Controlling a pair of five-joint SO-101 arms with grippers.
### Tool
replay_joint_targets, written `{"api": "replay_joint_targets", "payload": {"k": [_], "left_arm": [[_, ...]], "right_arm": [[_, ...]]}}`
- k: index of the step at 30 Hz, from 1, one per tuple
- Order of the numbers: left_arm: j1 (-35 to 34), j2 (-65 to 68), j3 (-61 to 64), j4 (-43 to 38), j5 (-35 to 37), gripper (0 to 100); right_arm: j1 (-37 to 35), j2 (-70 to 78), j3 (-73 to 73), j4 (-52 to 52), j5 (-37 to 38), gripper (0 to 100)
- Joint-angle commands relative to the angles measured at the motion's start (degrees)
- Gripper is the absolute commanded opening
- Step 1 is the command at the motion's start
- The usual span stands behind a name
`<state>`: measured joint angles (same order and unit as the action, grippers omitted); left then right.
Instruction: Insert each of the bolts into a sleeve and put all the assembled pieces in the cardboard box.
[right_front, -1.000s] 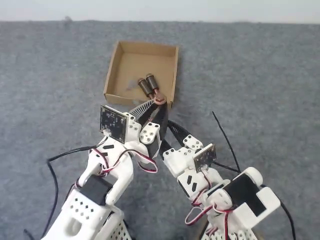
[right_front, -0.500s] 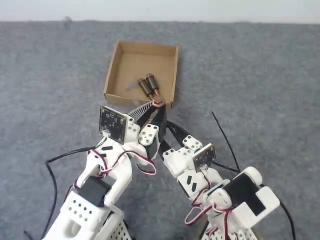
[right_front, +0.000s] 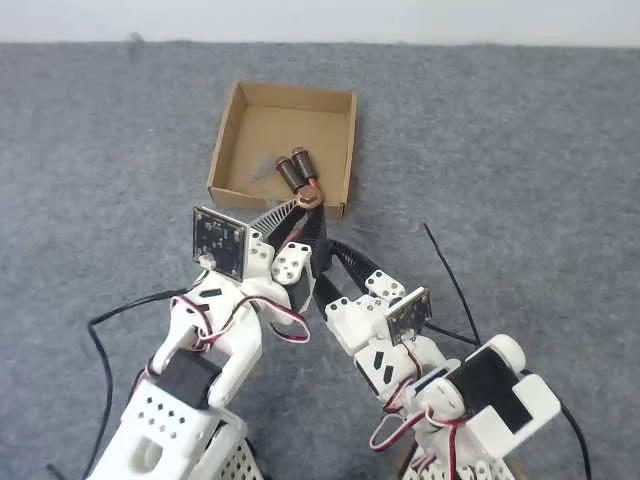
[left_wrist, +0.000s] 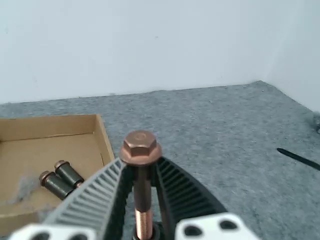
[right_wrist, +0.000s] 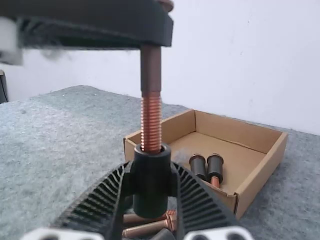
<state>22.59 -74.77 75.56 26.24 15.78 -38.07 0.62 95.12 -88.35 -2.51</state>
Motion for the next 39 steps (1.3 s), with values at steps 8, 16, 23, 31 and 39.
{"api": "replay_joint_targets", "payload": {"k": [8, 16, 23, 31, 39], "left_arm": [[3.3, -0.8, -3.6, 6.2, 0.0, 1], [5.4, -0.8, -3.0, 8.3, 0.0, 1], [4.0, -0.9, 0.8, 8.0, 0.0, 1], [4.2, -0.8, 2.4, 8.2, 0.0, 1], [4.2, -0.8, 7.1, 8.0, 0.0, 1]], "right_arm": [[0.9, -2.2, 1.1, -0.1, -0.4, 0.6], [1.0, -2.2, 1.1, -0.1, -0.4, 0.6], [2.2, -2.3, 1.1, -0.5, -0.4, 0.6], [2.2, -2.3, 1.1, -0.5, -0.4, 0.6], [2.2, -2.3, 1.1, -0.6, -0.4, 0.6]]}}
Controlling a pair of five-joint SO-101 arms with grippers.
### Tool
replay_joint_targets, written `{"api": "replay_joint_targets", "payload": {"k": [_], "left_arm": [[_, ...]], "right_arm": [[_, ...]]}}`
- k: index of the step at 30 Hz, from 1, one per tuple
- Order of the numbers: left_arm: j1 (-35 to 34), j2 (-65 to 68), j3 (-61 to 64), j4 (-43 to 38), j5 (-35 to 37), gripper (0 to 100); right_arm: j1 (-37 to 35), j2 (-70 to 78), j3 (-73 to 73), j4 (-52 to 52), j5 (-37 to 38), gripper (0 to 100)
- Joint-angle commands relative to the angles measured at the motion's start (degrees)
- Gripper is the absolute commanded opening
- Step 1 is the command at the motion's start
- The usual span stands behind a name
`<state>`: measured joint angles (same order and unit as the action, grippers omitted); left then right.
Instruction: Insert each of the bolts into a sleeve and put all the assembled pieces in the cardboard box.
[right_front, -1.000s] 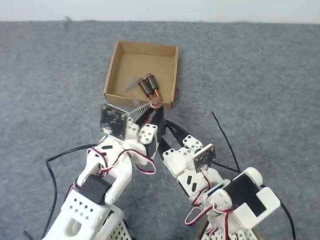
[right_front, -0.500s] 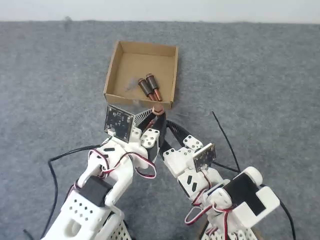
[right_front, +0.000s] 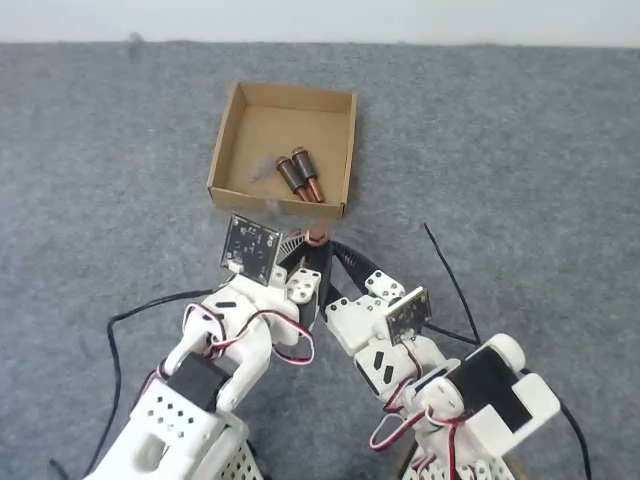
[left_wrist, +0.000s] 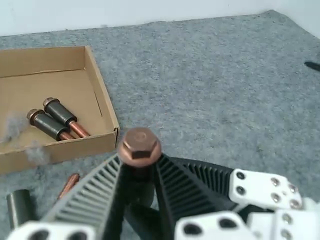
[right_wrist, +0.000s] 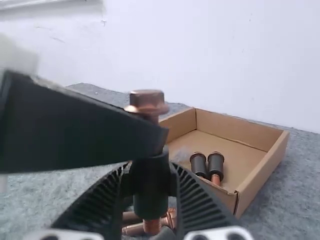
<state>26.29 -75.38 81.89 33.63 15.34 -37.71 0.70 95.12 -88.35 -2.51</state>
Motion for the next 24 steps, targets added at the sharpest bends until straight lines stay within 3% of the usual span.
{"api": "replay_joint_targets", "payload": {"k": [1, 10, 18, 24], "left_arm": [[0.5, -0.2, 1.4, 0.6, 0.4, 1], [0.5, -0.5, 3.2, 0.5, 0.4, 1], [0.1, -0.6, 4.7, -5.1, 0.4, 1], [0.0, -0.6, 4.8, -4.8, 0.6, 16]], "right_arm": [[1.9, -2.4, 1.1, -0.6, -0.4, 0.6], [1.9, -2.4, 1.1, -0.6, -0.4, 0.6], [2.1, -2.4, 1.1, -0.6, -0.4, 0.6], [2.1, -2.4, 1.1, -0.6, -0.4, 0.6]]}}
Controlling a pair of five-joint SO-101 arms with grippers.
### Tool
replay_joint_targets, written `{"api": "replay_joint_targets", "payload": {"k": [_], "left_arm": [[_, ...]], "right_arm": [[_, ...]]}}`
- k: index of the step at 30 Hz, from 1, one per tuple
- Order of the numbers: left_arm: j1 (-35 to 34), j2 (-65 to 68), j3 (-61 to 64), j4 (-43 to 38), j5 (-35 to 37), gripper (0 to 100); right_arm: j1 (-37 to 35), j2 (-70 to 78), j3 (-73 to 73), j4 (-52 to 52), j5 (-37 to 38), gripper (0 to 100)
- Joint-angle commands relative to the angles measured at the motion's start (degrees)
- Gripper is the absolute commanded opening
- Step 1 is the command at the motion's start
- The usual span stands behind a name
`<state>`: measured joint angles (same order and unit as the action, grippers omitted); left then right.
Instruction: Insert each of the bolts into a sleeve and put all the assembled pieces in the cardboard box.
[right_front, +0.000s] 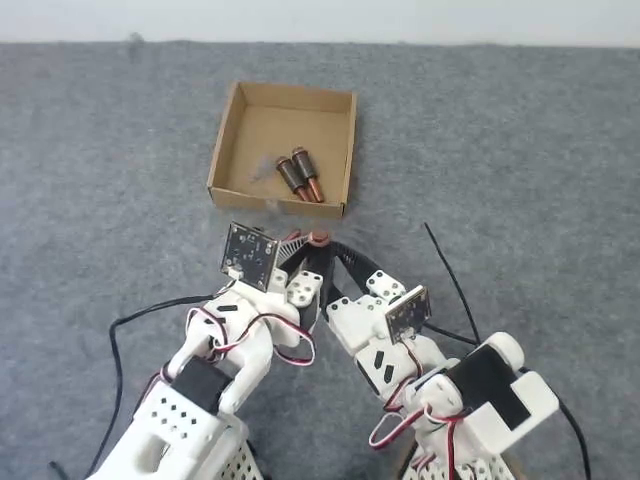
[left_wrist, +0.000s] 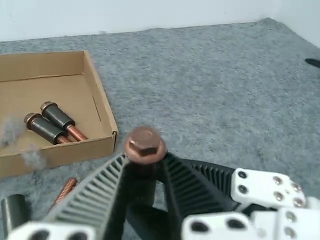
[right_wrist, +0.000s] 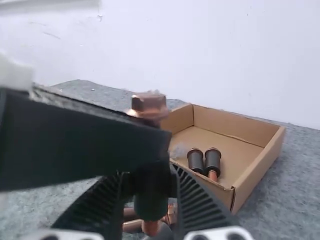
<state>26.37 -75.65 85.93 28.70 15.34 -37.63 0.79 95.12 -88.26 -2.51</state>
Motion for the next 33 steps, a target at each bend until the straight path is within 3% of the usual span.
{"api": "replay_joint_targets", "payload": {"k": [1, 4, 12, 21, 33], "left_arm": [[-0.1, -0.4, 0.7, 0.1, 0.6, 18], [-0.1, -0.4, 1.2, 0.1, 0.6, 23], [-0.2, -0.4, 1.6, 0.0, 0.4, 23], [-8.5, -0.4, 1.5, 0.0, -2.7, 23], [-7.8, -0.4, 0.0, 0.1, -2.5, 23]], "right_arm": [[2.0, -2.5, 1.1, -0.7, -0.4, 0.6], [2.0, -2.5, 1.1, -0.7, -0.4, 0.6], [2.0, -2.5, 1.1, -0.6, -0.4, 0.6], [2.0, -2.5, 1.1, -0.6, -0.4, 0.6], [2.0, -2.5, 1.1, -0.5, -0.4, 0.6]]}}
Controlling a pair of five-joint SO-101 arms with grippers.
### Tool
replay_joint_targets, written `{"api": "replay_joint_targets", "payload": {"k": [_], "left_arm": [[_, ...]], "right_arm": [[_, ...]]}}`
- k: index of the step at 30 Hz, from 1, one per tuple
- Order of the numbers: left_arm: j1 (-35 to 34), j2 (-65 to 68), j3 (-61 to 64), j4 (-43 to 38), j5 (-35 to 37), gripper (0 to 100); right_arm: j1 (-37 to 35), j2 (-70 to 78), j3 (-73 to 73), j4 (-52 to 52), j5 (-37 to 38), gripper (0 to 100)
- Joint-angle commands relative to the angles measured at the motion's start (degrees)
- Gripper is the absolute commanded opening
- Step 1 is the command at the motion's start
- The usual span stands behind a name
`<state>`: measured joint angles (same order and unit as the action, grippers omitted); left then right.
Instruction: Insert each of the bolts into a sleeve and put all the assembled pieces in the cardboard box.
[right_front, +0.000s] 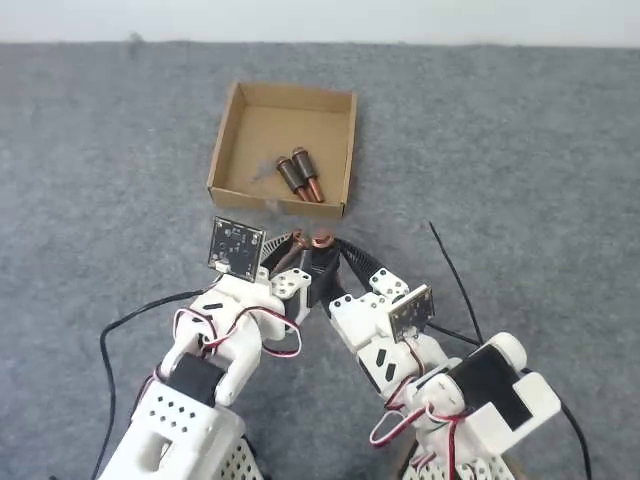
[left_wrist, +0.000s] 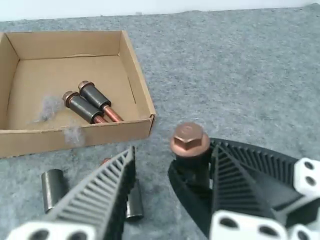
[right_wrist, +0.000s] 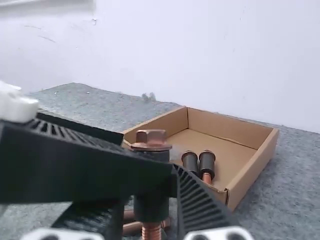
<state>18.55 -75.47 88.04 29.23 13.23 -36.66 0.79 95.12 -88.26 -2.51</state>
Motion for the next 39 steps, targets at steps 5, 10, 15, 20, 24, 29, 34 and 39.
{"api": "replay_joint_targets", "payload": {"k": [5, 10, 15, 20, 24, 29, 34, 39], "left_arm": [[6.0, -0.6, -5.2, -0.4, 1.0, 23], [11.9, -0.6, -11.5, 5.8, 3.7, 23], [12.3, -1.5, -19.6, 15.4, 3.7, 23], [11.3, -10.5, -22.5, 22.6, 3.4, 23], [4.7, -19.5, -22.4, 24.9, 3.4, 22], [-6.2, -25.9, -22.4, 26.9, 3.3, 21], [-16.2, -27.3, -22.6, 26.4, 3.3, 1], [-25.8, -27.3, -22.0, 26.7, 3.3, 2]], "right_arm": [[1.0, -2.5, 1.1, -0.3, -0.4, 0.6], [1.0, -2.5, 1.1, -0.3, -0.4, 0.6], [1.0, -2.5, 1.1, -0.3, -0.4, 0.6], [1.1, -2.5, 0.8, -0.2, -0.4, 0.6], [1.1, -2.5, 0.8, -0.2, -0.4, 0.6], [1.1, -2.5, 0.8, -0.2, -0.4, 0.6], [1.1, -2.5, 0.9, -0.2, -0.4, 0.6], [1.1, -2.5, 1.0, -0.2, -0.4, 0.6]]}}
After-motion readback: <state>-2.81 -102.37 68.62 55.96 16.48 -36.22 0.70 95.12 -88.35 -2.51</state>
